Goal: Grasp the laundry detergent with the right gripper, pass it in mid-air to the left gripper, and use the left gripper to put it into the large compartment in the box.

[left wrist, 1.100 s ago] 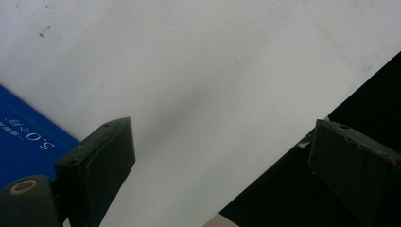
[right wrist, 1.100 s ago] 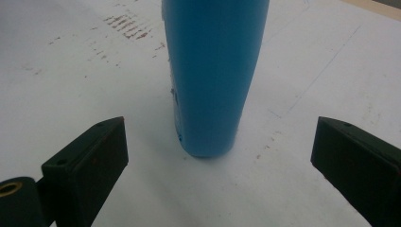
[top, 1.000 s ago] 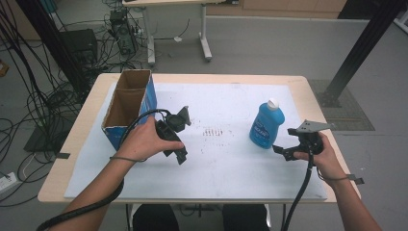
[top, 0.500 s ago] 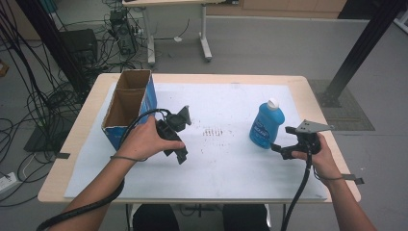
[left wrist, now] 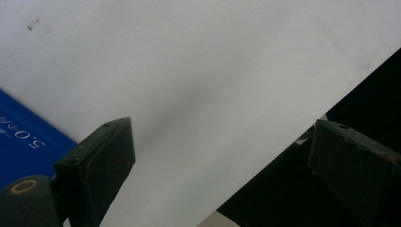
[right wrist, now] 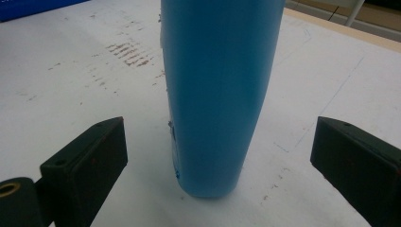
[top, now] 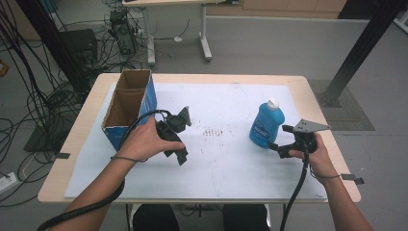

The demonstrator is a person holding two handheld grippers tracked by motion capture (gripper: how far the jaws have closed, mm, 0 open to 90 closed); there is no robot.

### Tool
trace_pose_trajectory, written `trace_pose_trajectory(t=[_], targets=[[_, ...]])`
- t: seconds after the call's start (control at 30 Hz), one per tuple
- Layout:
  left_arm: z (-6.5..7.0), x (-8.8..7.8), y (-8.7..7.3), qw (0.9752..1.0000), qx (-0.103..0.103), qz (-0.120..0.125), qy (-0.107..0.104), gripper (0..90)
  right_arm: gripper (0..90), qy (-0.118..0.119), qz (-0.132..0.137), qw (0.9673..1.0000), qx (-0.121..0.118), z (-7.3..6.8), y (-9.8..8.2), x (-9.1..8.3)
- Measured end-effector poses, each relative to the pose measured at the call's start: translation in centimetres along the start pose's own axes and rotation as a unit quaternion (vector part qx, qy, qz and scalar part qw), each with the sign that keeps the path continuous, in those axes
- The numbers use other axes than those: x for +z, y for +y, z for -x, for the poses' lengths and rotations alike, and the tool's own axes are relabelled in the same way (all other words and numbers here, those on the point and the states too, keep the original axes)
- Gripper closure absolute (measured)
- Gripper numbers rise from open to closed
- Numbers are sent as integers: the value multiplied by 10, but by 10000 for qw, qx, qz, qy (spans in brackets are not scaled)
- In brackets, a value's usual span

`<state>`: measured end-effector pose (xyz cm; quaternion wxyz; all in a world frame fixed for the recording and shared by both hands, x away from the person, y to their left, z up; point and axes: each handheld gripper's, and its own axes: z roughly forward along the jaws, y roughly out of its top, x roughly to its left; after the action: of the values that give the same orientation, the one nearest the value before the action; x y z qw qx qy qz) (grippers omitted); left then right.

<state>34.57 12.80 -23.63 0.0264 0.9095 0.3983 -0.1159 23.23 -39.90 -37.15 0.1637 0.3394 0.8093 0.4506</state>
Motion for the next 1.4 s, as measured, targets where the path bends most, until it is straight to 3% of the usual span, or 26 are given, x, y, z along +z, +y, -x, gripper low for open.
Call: trace_pose_trajectory(t=[0.3, 1.4], targets=[[0, 0, 1, 10000, 3, -12, 8, 82, 44, 134, 81, 9999, -46, 2, -1, 8], [-2, 0, -1, 10000, -41, -4, 14, 82, 42, 159, 112, 9998, 65, 2, -2, 11]])
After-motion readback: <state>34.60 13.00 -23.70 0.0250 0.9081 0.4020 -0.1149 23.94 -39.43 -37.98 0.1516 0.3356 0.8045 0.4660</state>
